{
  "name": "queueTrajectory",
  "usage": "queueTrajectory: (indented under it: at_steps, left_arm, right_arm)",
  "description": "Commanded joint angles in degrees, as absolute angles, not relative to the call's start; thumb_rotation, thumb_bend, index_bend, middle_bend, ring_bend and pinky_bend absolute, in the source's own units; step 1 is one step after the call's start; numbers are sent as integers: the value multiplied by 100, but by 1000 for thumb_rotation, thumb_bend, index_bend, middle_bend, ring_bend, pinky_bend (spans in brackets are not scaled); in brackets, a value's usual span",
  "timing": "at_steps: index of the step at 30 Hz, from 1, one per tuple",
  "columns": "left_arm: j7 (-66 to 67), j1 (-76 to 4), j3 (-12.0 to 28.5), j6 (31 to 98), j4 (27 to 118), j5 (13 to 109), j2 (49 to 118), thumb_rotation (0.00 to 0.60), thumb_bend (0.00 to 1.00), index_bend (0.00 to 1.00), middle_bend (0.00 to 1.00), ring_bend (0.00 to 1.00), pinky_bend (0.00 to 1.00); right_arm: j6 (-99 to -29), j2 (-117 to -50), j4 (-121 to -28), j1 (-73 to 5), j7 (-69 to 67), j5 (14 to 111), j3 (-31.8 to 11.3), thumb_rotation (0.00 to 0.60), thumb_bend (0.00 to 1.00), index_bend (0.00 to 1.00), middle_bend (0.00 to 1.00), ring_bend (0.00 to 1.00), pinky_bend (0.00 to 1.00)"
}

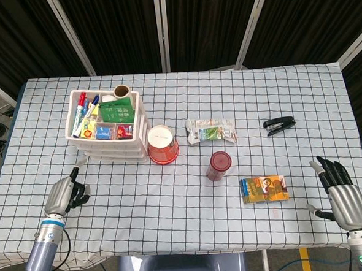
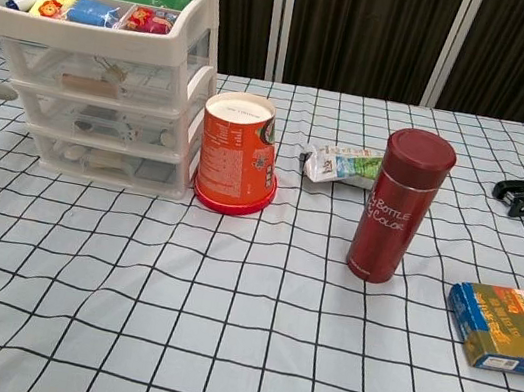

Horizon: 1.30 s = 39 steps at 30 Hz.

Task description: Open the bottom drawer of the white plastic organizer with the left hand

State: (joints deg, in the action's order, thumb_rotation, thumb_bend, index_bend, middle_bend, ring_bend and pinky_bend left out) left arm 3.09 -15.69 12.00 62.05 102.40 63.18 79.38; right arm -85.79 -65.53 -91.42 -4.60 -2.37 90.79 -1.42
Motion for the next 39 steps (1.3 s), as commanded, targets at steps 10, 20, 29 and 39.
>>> queueTrajectory:
  at_steps: [10,20,29,39]
  left_arm:
    - [414,-2253,1357,5390,10159,4928,8121,600,728,72,908,937,777]
    - [448,-2936,1501,4619,9752,3397,8207,600,729,72,908,937,777]
    - [131,-3248,1498,4172,9445,3080,8256,600,734,78,908,937,777]
    - [-108,-3388,1440,4084,9143,3151,8381,600,734,78,908,937,777]
  right_arm:
    - [-8617,-6480,-9176,-446,-376,9093,-147,600,30,0,0,0,0]
    - [-8635,-6419,-9189,-441,-514,9078,-167,600,30,0,0,0,0]
    - [-8605,-6408,-9181,-451,-558,9064,-169,600,30,0,0,0,0]
    - [-8567,-6424,-9171,-462,-536,9040,-170,600,30,0,0,0,0]
